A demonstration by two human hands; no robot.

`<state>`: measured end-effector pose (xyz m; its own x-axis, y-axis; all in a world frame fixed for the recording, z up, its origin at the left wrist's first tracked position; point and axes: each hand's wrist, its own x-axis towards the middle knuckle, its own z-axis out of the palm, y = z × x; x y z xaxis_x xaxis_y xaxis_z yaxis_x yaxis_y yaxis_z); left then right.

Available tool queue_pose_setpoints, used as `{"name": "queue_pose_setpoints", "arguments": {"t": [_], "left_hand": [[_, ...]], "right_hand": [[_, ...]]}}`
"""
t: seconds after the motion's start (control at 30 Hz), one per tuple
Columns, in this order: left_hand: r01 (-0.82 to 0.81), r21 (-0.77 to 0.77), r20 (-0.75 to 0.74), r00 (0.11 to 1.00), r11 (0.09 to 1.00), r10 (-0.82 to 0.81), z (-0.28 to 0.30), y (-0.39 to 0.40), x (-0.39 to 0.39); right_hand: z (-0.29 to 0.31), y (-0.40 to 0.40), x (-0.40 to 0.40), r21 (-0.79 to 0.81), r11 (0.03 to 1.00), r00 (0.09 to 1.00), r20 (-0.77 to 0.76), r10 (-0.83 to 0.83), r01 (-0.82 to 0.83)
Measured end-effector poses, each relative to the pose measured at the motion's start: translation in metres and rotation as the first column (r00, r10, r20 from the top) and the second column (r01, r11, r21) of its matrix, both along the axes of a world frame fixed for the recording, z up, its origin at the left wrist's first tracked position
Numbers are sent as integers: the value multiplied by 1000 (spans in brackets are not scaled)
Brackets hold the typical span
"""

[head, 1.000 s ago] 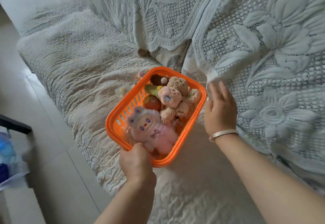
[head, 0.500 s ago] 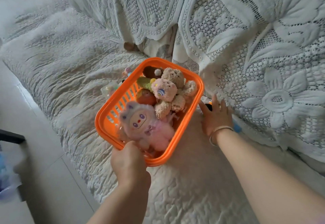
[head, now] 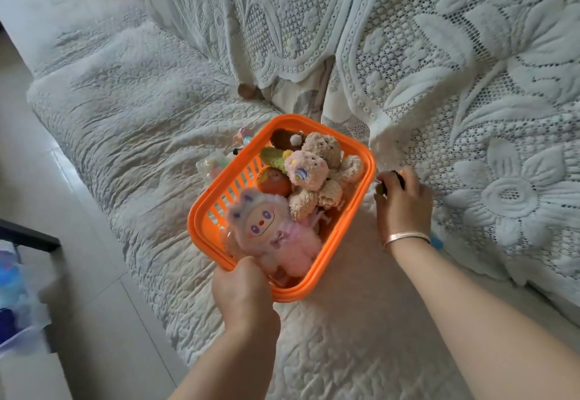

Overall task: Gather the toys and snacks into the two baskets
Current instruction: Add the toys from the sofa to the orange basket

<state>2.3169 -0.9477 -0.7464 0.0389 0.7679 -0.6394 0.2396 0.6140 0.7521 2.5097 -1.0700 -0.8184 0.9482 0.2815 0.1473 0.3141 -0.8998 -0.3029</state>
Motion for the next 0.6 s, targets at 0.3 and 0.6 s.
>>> {"name": "queue_pose_setpoints", "arguments": {"t": [0.3,0.6], "left_hand": [[-34,-52,-31,999,998,33,16,-7,-1],[-6,-33,-11,1000,999,5,39,-5,-7]], "right_hand": [[108,42,-30,433,857,927,356,122,-279],[143,100,-87,139,742,749,242,617,-656]]}}
